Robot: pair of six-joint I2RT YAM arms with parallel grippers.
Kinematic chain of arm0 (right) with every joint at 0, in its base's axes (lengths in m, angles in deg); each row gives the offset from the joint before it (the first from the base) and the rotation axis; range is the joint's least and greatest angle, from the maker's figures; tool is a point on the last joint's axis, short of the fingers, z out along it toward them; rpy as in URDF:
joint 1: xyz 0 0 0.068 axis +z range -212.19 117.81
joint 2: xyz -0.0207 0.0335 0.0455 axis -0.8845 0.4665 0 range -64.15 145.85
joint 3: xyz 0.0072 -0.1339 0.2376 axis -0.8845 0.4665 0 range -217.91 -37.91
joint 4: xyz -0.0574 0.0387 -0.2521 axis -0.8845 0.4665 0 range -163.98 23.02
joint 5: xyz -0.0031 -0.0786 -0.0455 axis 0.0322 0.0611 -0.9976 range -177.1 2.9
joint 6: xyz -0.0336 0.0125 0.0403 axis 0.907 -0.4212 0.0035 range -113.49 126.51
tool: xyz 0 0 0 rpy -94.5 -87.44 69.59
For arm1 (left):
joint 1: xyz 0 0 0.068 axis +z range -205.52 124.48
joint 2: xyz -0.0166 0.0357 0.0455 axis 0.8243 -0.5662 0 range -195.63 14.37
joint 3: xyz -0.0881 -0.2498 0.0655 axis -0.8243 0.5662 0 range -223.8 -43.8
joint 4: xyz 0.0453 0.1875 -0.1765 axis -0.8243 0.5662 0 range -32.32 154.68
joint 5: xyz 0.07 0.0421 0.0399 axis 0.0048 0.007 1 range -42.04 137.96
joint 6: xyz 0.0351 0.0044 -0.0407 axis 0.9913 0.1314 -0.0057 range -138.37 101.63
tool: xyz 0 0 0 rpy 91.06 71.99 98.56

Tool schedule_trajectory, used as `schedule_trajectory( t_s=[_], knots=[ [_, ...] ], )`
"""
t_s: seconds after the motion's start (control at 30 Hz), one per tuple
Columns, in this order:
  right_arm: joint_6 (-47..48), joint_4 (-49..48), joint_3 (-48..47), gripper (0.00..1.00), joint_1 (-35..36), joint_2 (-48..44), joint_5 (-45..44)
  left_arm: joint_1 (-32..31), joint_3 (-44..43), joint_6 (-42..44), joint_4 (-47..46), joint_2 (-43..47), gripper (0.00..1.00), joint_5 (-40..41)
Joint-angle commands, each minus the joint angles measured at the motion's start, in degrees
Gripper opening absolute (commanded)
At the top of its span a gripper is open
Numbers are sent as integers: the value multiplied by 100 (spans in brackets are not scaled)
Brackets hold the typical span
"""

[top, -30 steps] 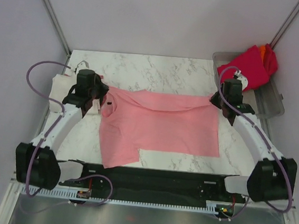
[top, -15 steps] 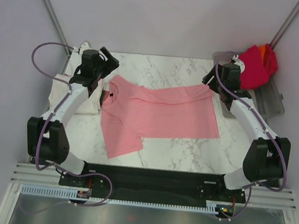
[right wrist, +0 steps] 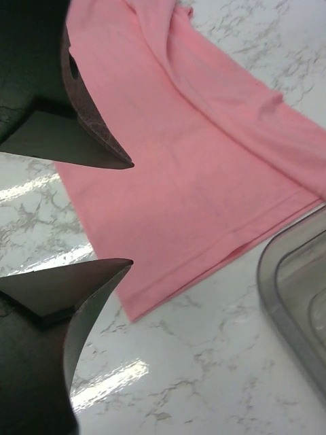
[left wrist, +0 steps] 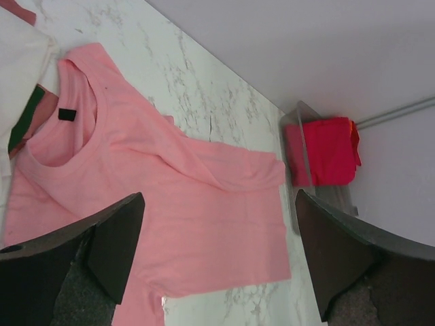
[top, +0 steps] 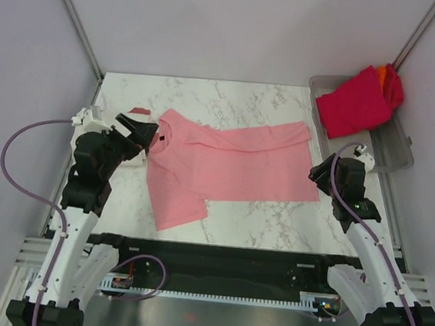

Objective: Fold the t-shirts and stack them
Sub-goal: Flatten the tshirt out

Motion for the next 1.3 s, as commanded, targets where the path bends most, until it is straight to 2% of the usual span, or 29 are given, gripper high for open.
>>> schedule_trajectory(
  t_s=[0.0, 0.13, 0.2, 0.3, 0.43, 0.5, 0.6, 0.7, 0.73, 0.8, 0.9, 1.07, 1.17, 1.27],
  knots=[
    [-210, 244, 390, 63, -14, -168, -153, 10, 371, 444, 518, 422, 100, -798],
    [-246, 69, 846, 63, -14, -115, -294, 1, 786, 646, 587, 966, 100, -1028],
    [-175, -28, 918, 66, -13, -98, -294, 1, 944, 524, 597, 1125, 100, -993],
    [27, -134, 970, 66, -14, -80, -223, 1, 980, 444, 789, 1083, 100, -1246],
    [-78, -335, 1190, 67, -5, -247, -468, 1, 892, 130, 1466, 495, 100, -1247],
    [-175, -529, 1366, 68, -5, -343, -452, 10, 875, 23, 1598, -39, 100, -1649],
    [-105, -740, 1471, 73, -14, -388, -294, 10, 787, 5, 1756, -682, 100, -2064],
    [-96, -811, 1542, 75, -14, -396, -276, 10, 629, 355, 1853, -1018, 100, -2066],
    [-78, -846, 1551, 82, -14, -405, -224, 10, 637, 469, 1871, -1088, 100, -1995],
    [-104, -846, 1594, 85, -5, -396, -205, 10, 830, 436, 1854, -984, 100, -1759],
    [-324, -539, 1569, 82, -14, -300, -468, 10, 1050, 462, 1818, -362, 100, -1888],
    [-632, -319, 1498, 72, -22, 94, -645, -25, 1427, 76, 2292, 1280, 100, -1696],
    [-754, -389, 1296, 67, -5, 445, -812, -34, 1533, -197, 2486, 1600, 97, -1635],
    [-877, -415, 1024, 63, -14, 954, -935, -34, 1665, -382, 2548, 1505, 97, -1460]
  ],
)
